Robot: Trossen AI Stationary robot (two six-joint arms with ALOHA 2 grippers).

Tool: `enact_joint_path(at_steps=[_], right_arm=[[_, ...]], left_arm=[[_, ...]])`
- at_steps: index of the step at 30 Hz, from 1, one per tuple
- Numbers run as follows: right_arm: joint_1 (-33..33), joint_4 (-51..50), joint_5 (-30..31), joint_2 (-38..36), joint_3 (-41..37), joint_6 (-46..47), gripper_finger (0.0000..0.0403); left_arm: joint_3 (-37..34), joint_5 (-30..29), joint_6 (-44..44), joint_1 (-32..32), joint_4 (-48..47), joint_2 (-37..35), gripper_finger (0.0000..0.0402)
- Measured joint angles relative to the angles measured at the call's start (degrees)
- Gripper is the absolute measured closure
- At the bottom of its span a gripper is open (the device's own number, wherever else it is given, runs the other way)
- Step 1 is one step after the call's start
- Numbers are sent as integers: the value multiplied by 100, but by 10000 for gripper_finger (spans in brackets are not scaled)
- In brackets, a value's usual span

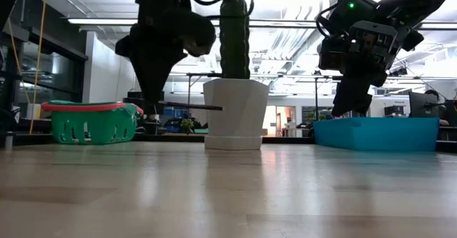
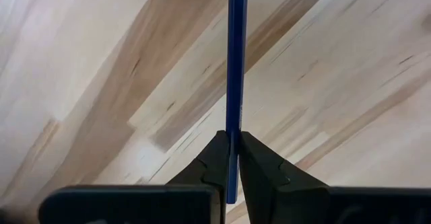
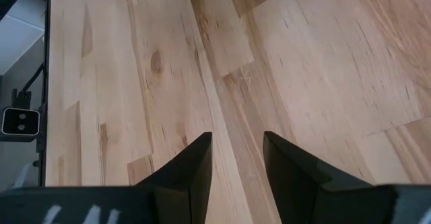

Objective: Sort pens & pencils
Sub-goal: Put the dark blue pencil into the green bin

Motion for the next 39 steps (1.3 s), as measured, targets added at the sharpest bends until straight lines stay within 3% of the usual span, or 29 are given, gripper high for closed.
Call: enact_joint_path(at_steps=[19, 39], right_arm=[[0, 87, -101, 0, 0, 133, 279], [0, 125, -184, 0, 0, 195, 279]], left_arm=[[-3, -212, -81, 205, -845, -531, 383], [-10, -605, 783, 1693, -1542, -1662, 383]])
